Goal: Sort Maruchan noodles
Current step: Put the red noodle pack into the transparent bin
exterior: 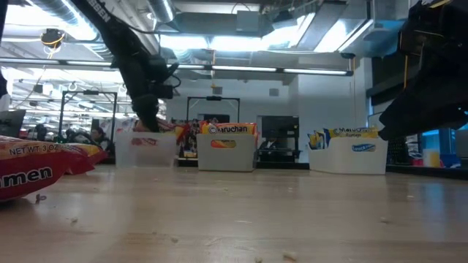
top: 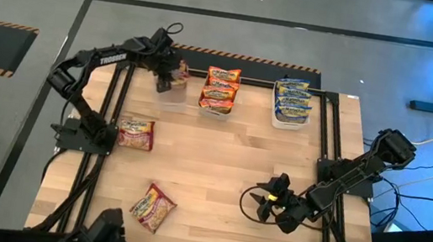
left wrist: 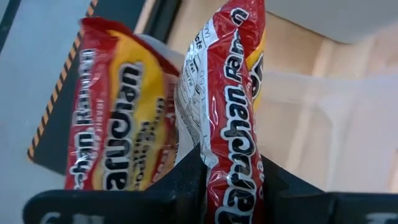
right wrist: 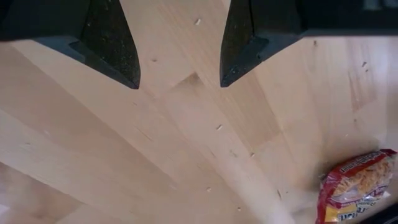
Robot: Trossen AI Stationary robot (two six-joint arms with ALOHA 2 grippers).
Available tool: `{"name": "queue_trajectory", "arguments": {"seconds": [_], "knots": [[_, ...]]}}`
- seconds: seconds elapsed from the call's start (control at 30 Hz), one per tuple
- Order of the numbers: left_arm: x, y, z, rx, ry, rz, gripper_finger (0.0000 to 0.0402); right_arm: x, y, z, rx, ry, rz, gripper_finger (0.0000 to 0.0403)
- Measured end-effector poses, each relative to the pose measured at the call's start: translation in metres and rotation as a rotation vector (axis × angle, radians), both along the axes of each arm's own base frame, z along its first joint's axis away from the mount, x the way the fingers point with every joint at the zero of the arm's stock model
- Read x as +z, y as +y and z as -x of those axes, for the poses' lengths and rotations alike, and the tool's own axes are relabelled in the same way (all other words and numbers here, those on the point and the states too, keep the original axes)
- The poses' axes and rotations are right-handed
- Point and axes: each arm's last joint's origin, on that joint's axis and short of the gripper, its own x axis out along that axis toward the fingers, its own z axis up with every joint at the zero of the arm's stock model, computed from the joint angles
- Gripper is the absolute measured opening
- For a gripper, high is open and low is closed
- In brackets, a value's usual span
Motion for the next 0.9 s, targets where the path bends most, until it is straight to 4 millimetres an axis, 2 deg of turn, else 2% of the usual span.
{"name": "queue_trajectory", "arguments": {"seconds": [0.17,0.33,0.57,0.77,0.9], "knots": [[-0.004,0.005,0.002,0.066,-0.006,0.022,0.0075,0.0,0.0,0.0,0.0,0.0,0.0,0.0205],[-0.004,0.007,0.006,0.161,0.067,-0.019,0.0114,0.0,0.0,0.0,0.002,0.0,-0.003,0.0205],[0.015,0.006,0.003,0.199,0.087,-0.058,0.0168,0.0,0.0,0.0,0.004,0.002,-0.001,0.0205],[0.022,0.006,0.005,0.264,0.135,-0.149,0.0178,0.0,0.0,0.0,0.004,0.001,-0.001,0.0205],[0.022,0.005,0.004,0.271,0.141,-0.144,0.0178,0.0,0.0,0.0,0.004,0.001,0.001,0.0205]]}}
